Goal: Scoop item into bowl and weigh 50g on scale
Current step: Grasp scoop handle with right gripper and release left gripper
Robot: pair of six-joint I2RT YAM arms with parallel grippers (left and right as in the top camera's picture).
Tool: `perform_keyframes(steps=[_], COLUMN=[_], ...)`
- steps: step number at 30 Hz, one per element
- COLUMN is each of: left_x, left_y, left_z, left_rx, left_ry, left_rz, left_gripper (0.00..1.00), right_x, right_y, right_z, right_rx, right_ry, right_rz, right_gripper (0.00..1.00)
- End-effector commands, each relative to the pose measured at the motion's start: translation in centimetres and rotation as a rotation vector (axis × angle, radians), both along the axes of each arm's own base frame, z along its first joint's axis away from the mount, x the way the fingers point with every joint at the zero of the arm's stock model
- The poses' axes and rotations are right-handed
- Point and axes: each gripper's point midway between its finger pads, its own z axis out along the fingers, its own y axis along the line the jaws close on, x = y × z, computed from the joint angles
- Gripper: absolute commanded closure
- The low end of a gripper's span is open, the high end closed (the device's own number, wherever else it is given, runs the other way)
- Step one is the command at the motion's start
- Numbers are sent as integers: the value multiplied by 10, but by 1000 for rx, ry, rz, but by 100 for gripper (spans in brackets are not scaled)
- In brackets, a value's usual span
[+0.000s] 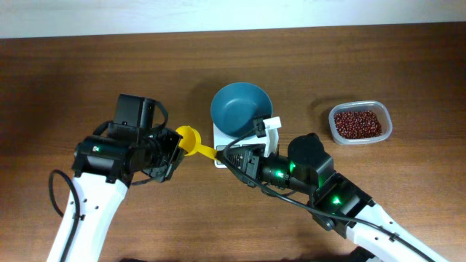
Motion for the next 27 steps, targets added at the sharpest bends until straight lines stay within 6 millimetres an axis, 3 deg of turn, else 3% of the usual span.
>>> perform_keyframes(steps=[1, 27], left_x=[6, 3], left_y=[-4, -7], left_z=[6, 6], left_rx=[-13, -27], left_ry=[-35, -23], left_rz=[-21, -32], left_gripper=[100, 100], right_x=[-3, -4], right_y=[4, 4], right_z=[4, 3], right_rx=[3, 11], right_ry=[-7, 17], right_rz=[22, 24], right_gripper=[77, 83])
